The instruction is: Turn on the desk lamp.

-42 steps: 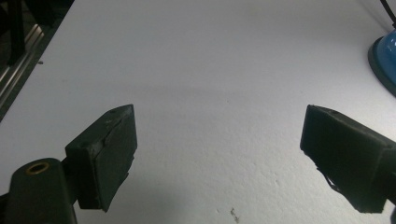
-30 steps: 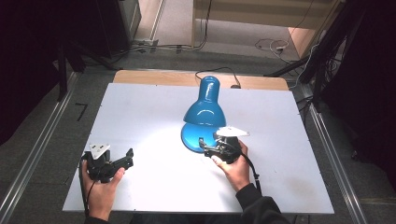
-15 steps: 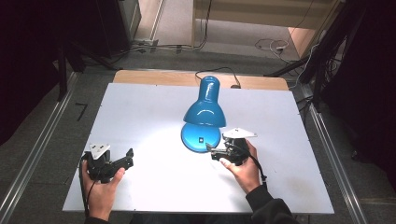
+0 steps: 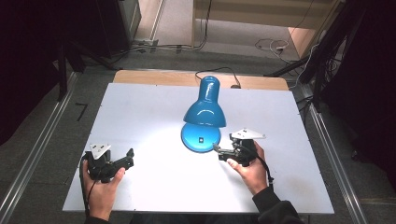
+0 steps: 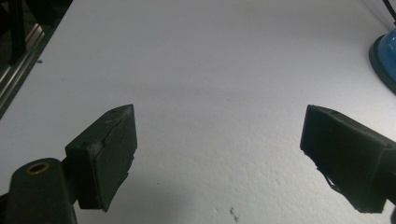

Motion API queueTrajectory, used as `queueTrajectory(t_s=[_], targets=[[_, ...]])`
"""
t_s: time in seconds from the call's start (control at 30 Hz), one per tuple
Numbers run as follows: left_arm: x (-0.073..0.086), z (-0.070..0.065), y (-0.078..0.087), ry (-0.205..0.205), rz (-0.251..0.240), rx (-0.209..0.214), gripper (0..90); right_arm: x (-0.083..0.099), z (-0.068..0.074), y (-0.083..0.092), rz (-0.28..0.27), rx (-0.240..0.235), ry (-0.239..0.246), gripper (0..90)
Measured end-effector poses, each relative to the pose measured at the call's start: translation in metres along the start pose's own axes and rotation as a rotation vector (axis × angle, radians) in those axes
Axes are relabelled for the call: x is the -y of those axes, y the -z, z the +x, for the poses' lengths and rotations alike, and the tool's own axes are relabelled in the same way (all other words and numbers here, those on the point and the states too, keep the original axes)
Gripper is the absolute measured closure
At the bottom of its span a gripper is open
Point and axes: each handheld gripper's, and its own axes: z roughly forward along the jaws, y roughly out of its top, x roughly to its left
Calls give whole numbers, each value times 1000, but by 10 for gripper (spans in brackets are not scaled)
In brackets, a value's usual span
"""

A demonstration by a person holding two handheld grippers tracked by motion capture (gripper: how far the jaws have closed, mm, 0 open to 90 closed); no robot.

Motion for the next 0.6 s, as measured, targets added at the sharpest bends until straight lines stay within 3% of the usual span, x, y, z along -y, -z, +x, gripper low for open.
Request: queueTrajectory(t_s=[0.6], targets=[[0, 0, 0, -2, 2, -2, 120, 6, -11, 12, -2, 18, 3, 194]])
